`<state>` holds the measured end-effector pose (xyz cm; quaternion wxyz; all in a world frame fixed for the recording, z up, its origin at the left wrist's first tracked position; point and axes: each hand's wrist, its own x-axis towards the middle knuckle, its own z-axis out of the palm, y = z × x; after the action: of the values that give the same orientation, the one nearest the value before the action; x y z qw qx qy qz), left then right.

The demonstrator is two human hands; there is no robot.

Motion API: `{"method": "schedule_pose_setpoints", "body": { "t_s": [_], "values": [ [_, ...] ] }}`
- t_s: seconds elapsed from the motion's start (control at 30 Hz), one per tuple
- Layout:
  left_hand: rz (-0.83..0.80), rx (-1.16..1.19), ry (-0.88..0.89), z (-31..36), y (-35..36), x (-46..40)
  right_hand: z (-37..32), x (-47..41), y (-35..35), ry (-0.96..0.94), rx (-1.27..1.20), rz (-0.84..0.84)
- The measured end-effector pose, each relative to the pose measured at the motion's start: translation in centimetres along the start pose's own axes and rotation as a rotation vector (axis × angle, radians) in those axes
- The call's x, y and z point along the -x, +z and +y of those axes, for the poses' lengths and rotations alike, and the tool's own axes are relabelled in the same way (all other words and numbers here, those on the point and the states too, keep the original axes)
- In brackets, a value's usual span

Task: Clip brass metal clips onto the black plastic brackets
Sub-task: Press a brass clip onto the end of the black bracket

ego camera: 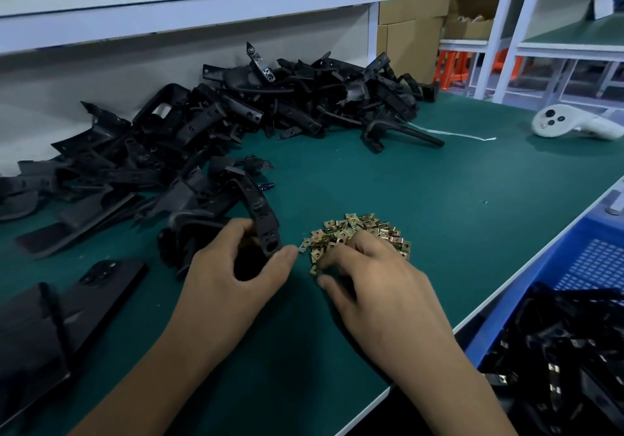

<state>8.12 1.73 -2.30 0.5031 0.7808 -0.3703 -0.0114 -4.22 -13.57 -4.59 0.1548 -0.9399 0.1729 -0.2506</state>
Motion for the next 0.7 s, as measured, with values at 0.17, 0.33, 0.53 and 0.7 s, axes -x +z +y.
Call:
{"method": "schedule_pose_setpoints", "body": {
  "t_s": [0.17,0.33,0.53,0.7],
  "values": [
    [-0.051,-0.148,0.058,-0.06,0.01,-0.1,0.02,-0.07,-0.11,-0.017,-0.03,-0.01],
    [-0.076,-0.299,0.121,-0.28,-0.27,-0.31,-0.15,-0.07,-0.31,-0.064,0.002,-0.047],
    [-0.068,-0.156,0.242,0.32,-0.42,0.17,0.08,-0.18,-0.22,-0.055,-0.064,-0.061],
    [-0.103,-0.399,0.38,0.65,0.01,0.53,0.28,-0.37,-0.25,-0.041,-0.212,-0.008]
  ]
}}
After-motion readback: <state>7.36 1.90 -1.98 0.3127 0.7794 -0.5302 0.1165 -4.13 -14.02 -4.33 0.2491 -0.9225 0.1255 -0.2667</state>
